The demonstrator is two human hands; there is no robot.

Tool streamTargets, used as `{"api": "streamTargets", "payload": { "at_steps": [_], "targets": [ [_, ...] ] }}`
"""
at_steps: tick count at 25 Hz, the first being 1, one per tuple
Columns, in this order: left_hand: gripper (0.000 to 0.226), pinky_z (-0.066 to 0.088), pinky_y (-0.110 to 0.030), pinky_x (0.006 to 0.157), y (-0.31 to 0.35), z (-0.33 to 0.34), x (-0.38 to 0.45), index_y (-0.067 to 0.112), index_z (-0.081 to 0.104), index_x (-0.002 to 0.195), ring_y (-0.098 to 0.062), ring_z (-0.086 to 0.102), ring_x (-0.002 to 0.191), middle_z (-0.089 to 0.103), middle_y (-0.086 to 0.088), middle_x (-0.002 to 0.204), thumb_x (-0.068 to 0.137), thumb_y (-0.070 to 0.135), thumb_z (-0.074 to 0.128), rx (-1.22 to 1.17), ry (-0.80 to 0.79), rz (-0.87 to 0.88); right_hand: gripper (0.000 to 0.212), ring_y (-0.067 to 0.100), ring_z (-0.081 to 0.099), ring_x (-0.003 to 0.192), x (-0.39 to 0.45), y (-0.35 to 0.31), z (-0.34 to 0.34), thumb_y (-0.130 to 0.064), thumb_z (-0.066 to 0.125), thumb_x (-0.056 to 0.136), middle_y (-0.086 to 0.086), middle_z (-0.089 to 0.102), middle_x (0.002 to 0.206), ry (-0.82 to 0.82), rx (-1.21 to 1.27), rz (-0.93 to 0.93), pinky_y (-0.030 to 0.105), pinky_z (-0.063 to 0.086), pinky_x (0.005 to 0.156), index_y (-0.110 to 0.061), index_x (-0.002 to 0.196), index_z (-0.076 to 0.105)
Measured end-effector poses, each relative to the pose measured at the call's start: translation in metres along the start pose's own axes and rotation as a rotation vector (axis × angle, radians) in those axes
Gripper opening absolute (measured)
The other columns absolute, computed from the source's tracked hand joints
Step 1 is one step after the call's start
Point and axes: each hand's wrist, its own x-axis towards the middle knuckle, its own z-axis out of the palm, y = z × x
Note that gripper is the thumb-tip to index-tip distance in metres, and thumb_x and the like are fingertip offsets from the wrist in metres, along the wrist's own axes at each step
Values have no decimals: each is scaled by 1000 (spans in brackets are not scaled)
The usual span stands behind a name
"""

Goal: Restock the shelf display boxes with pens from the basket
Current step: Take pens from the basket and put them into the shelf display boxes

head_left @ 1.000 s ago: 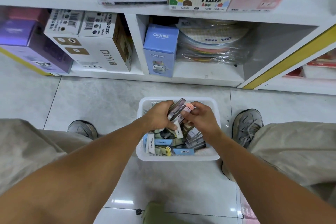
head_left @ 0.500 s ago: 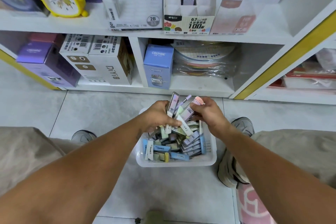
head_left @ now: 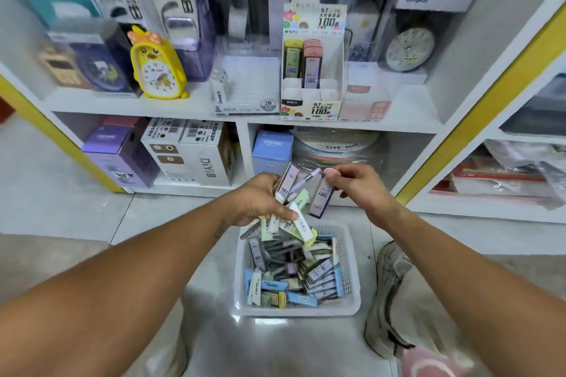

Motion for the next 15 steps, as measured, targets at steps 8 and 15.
{"api": "streamTargets", "payload": {
  "at_steps": [8,15],
  "targets": [
    [39,61,-42,75,124,-33,-61,-6,65,104,-35,73,87,73,-24,97,68,-14,78,-160,139,131,6,25,62,72,14,-156,-49,-16,71,91,14,71,85,149,-334,-443,41,56,72,-14,97,70],
    [68,59,-56,75,178,-61,-65,-7,47,128,-39,72,89,68,-30,110,68,-16,77,-385,336,155,9,14,62,76,42,-200,-58,-25,65,97,-2,71,89,408,-559,-691,33,53,73,-21,105,66]
  ]
}}
